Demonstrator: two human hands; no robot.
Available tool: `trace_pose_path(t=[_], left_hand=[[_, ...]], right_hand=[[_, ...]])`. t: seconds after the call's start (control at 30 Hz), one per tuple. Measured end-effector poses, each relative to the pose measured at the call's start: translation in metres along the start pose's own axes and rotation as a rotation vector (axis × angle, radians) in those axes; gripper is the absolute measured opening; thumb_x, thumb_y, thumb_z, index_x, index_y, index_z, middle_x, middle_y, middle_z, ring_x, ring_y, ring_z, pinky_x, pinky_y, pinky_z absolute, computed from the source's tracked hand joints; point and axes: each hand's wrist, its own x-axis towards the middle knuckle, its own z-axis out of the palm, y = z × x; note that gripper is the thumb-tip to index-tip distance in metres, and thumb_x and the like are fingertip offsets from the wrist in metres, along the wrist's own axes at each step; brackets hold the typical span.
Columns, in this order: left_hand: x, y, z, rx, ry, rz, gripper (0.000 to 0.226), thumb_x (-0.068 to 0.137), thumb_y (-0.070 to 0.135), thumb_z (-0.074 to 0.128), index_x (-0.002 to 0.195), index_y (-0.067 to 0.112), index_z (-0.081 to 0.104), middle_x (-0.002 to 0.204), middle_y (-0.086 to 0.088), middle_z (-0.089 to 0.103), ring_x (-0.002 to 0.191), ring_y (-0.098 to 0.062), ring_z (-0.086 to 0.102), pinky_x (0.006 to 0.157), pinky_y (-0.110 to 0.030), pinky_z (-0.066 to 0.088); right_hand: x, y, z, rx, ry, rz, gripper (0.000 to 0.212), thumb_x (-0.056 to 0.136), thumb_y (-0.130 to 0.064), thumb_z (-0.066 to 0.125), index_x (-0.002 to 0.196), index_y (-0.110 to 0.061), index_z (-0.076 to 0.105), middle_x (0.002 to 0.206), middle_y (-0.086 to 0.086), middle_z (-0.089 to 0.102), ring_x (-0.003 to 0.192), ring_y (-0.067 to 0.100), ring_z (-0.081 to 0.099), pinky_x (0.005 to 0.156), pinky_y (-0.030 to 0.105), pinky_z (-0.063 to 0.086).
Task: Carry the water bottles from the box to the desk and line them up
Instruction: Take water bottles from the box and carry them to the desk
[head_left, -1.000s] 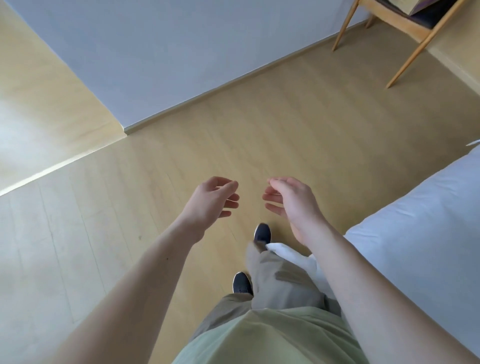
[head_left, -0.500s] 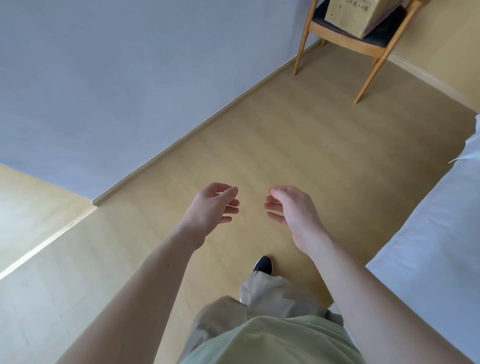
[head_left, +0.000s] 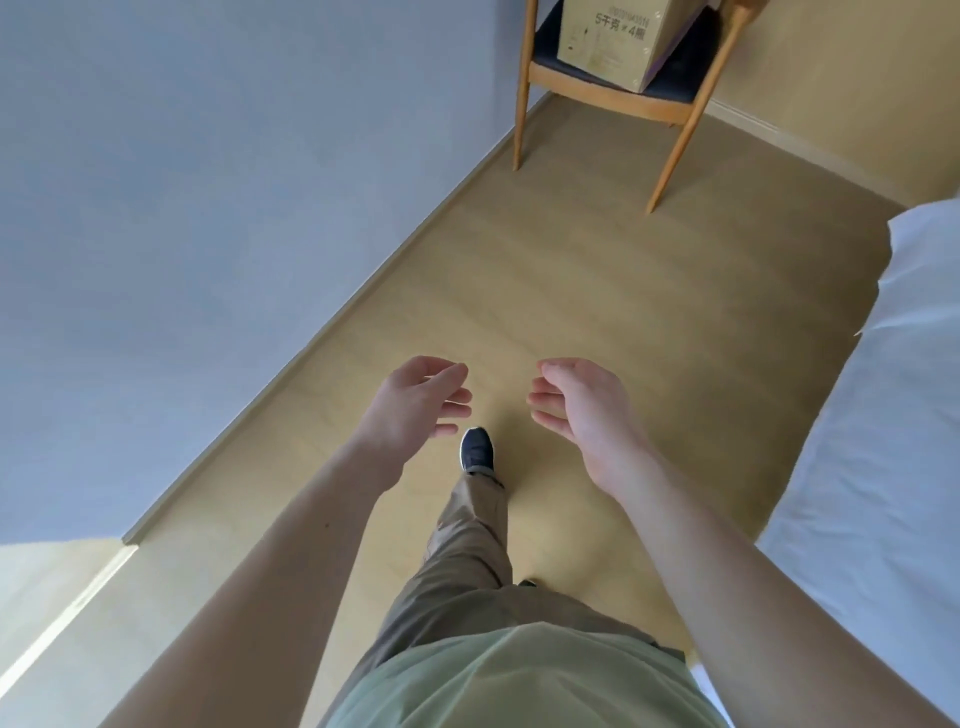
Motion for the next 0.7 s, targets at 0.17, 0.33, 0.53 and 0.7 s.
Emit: trace_pose_path(t=[0.17, 0.33, 0.53, 0.7], left_hand=[[0.086, 0.065, 0.001, 0.036, -0.068, -0.009, 0.016, 0.098, 0.032, 0.064, 0.107, 0.02, 0.068, 0.093, -0.002, 0.077, 0.082, -0.013, 0.076, 0.084, -0.041, 0.062], [0.159, 0.133, -0.002, 0.105, -0.153, 0.011, 0.02, 0.097, 0.037, 0.063, 0.109, 0.022, 0.068, 0.098, -0.001, 0.077, 0.086, -0.012, 0.076, 0.087, -0.04, 0.063], [0.233, 0.206, 0.004, 0.146, -0.216, 0.039, 0.021, 0.096, 0.039, 0.064, 0.109, 0.023, 0.068, 0.098, 0.0, 0.078, 0.088, -0.011, 0.076, 0.086, -0.038, 0.062], [0.289, 0.254, 0.021, 0.166, -0.24, 0.052, 0.02, 0.096, 0.038, 0.064, 0.108, 0.022, 0.068, 0.099, -0.001, 0.077, 0.089, -0.012, 0.076, 0.085, -0.036, 0.062]], right_hand=[[0.067, -0.059, 0.014, 0.026, 0.083, 0.007, 0.013, 0.099, -0.022, 0.059, 0.103, -0.016, 0.07, 0.099, 0.006, 0.072, 0.1, 0.022, 0.073, 0.089, 0.038, 0.062], [0.13, -0.127, 0.033, 0.055, 0.123, 0.019, 0.014, 0.098, -0.02, 0.059, 0.105, -0.014, 0.07, 0.099, 0.006, 0.071, 0.1, 0.023, 0.073, 0.09, 0.038, 0.062], [0.193, -0.19, 0.042, 0.079, 0.164, -0.014, 0.014, 0.097, -0.02, 0.058, 0.1, -0.014, 0.07, 0.097, 0.006, 0.071, 0.102, 0.024, 0.072, 0.09, 0.039, 0.062], [0.246, -0.234, 0.041, 0.061, 0.189, -0.021, 0.013, 0.097, -0.018, 0.056, 0.096, -0.015, 0.069, 0.096, 0.006, 0.07, 0.103, 0.027, 0.071, 0.092, 0.041, 0.061]])
